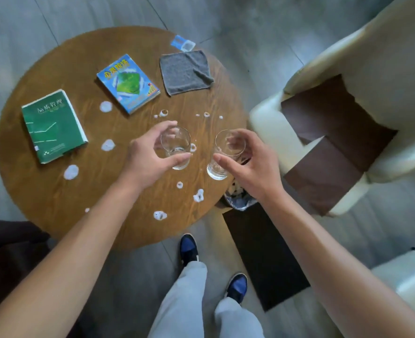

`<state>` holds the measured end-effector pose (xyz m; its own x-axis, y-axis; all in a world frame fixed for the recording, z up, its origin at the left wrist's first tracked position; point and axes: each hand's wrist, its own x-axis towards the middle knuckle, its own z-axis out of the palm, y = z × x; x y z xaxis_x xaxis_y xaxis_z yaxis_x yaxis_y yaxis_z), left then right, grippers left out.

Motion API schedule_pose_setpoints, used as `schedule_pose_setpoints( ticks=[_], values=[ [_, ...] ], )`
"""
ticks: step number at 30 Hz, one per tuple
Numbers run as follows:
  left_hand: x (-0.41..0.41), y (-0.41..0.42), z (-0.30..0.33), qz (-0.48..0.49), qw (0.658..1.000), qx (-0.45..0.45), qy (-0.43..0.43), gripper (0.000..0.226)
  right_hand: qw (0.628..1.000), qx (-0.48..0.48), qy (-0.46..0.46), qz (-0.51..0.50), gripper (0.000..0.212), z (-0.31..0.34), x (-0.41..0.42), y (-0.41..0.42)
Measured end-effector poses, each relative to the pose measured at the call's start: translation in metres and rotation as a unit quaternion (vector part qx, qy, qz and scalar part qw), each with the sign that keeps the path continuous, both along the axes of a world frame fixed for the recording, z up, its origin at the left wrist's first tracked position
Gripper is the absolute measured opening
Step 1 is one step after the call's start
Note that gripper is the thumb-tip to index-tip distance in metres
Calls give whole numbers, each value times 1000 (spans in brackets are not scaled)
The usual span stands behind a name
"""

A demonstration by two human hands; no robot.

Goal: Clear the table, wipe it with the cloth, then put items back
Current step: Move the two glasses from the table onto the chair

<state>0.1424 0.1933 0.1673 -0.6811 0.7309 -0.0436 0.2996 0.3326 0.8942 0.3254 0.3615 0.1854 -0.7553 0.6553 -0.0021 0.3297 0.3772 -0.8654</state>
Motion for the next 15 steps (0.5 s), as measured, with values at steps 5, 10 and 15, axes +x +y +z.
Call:
schedule_pose_setpoints(
  ticks=[5,10,15],
  values=[
    [60,23,-5,1,1000,-20,15,70,1000,0,-3,-13,67,-3,62,18],
    [126,46,-8,4,997,-50,53,71,1000,-4,-7,-26,67,-5,125,40],
    [181,79,-11,13,997,-52,57,70,999,-14,-22,-40,74,-18,182,68]
  ],
)
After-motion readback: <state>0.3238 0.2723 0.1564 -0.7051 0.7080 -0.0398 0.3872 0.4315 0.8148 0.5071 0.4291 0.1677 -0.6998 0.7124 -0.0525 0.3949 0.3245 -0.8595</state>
